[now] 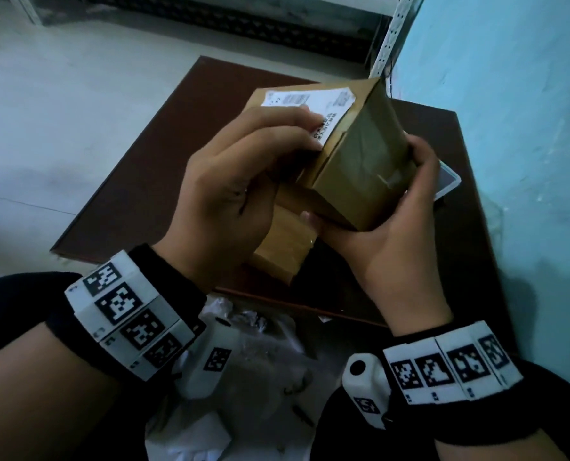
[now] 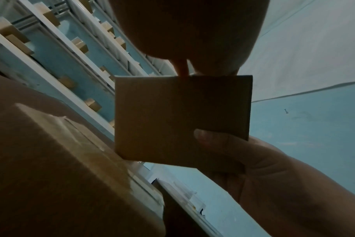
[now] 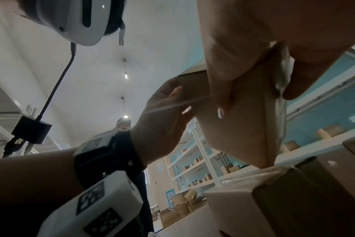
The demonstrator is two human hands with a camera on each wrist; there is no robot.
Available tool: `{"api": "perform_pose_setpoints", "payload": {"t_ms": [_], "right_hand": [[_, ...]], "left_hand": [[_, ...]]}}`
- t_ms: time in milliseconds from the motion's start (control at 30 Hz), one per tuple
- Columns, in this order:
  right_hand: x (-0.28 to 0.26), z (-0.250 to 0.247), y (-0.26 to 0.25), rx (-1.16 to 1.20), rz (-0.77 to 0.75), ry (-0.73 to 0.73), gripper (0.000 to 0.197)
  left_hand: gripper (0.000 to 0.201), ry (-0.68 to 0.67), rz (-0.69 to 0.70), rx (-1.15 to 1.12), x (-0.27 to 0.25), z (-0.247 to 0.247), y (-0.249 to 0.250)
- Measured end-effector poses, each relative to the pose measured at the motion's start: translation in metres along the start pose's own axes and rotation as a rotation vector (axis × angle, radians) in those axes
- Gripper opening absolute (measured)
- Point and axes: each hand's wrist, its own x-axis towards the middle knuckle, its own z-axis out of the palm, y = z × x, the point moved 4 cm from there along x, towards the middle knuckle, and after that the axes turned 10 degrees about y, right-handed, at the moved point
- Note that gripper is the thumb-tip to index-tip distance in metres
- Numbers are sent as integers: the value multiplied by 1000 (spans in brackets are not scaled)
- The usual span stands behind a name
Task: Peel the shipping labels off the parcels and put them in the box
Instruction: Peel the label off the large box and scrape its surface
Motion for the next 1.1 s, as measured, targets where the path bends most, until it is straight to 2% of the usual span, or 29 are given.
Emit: {"api": "perform_pose_setpoints", "payload": {"t_ms": [100,200,333,433,500,567,633,733,867,967,1100], "right_hand": [[0,-2,0,-16,1,52,111],[1,-6,-2,-53,-10,76,111],[0,-4,-2,-63,0,91,111],[0,0,-3,-46,4,79,109],[1,2,-4,-44,0,86,107],[1,2,-4,-41,-4,95,107],[1,3,-4,-29,-25,92,105],[-1,3,-5,-73,-62,78,104],[0,4,3,-87,-33,81,111],[-1,3,5,-95,-15,83,111],[-1,5,5,-183,-23,37,110]], "left_hand": [[20,-23,-40,-15,0,2,-2],[21,-33,-31,-27,2,0,-1],[10,-18,-46,-26,3,-1,-1],[14,64,-167,-29,1,-3,-4],[19,137,-291,-110,-2,-4,-6],[25,165,-342,-222,-3,-5,-6],[24,160,-326,-220,-1,-7,-5],[19,147,-267,-67,1,-8,-8],[18,106,-189,-25,-2,-4,-7],[19,60,-180,-29,-2,-2,-7],[10,54,-187,27,-2,-1,-10]]}}
